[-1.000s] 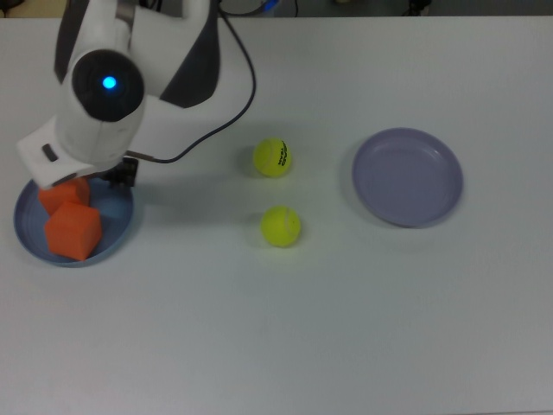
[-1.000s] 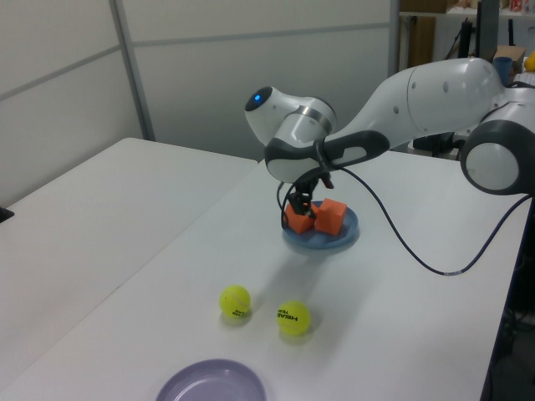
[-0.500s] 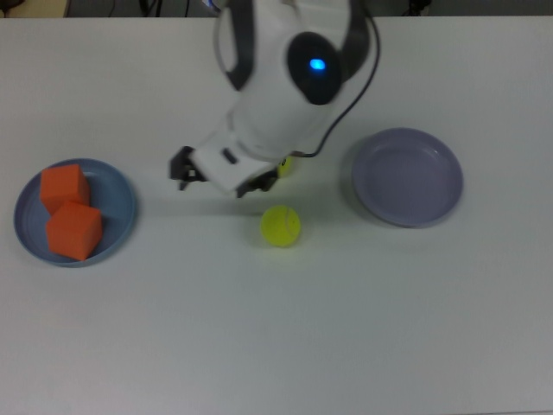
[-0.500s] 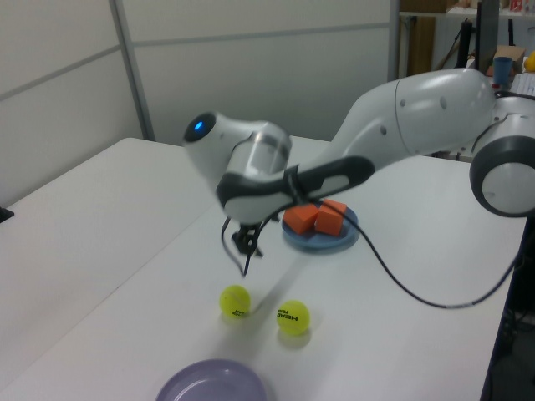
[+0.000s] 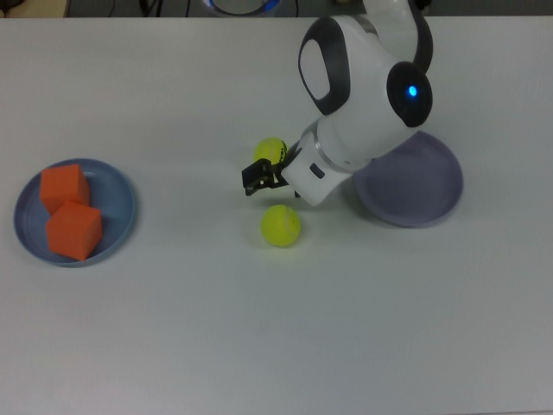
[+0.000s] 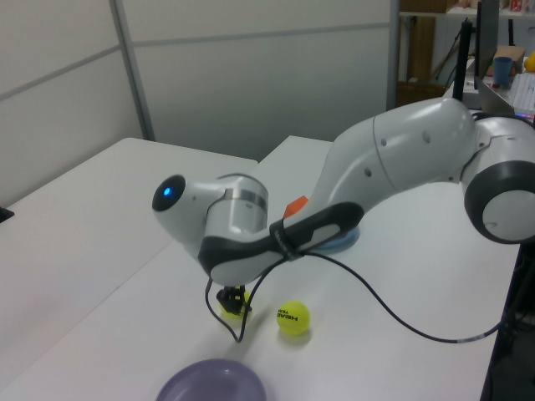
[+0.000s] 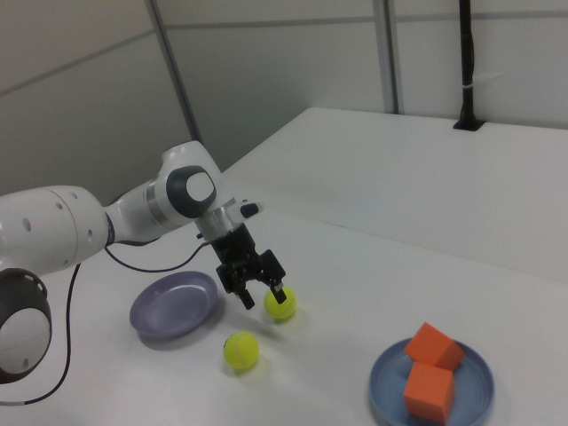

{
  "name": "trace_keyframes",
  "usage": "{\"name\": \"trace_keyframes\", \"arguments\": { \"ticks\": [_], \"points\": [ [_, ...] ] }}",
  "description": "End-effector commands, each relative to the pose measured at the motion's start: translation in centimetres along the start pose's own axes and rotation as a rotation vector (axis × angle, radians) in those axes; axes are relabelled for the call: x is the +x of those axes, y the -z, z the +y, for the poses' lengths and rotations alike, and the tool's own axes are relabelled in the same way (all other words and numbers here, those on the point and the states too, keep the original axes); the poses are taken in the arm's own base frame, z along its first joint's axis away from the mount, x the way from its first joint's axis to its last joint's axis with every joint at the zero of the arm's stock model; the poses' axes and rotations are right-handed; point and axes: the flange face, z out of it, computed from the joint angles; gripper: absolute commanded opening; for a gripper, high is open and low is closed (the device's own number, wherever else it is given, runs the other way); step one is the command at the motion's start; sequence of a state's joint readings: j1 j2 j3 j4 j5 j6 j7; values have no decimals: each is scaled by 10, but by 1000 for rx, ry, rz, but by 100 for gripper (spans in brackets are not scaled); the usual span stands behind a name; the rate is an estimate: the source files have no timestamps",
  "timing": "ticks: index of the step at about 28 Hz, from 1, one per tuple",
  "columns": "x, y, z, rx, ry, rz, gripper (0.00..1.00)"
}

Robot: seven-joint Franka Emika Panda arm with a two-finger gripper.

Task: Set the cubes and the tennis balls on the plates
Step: 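Move the gripper down to the tennis ball nearest the cubes' old spot and grasp, then carry the tennis ball onto the lavender plate and release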

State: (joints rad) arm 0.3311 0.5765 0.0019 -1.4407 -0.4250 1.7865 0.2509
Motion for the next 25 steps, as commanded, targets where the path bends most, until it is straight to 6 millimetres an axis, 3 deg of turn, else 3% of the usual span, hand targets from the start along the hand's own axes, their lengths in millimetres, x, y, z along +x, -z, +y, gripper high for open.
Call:
{"name": "trace_keyframes", "arguments": {
  "ticks": [1, 8, 18, 20, 22, 23, 25],
  "points": [
    [8, -1, -17, -1, 8, 60, 100],
    [17, -4, -25, -17, 30, 125, 100],
    [26, -25, -29, -59, 57, 148, 98],
    [26, -25, -28, -64, 59, 149, 46],
    [27, -25, -28, -62, 56, 150, 6],
    [27, -25, -28, -61, 54, 150, 0],
    [27, -23, -27, -60, 42, 151, 0]
  ]
}}
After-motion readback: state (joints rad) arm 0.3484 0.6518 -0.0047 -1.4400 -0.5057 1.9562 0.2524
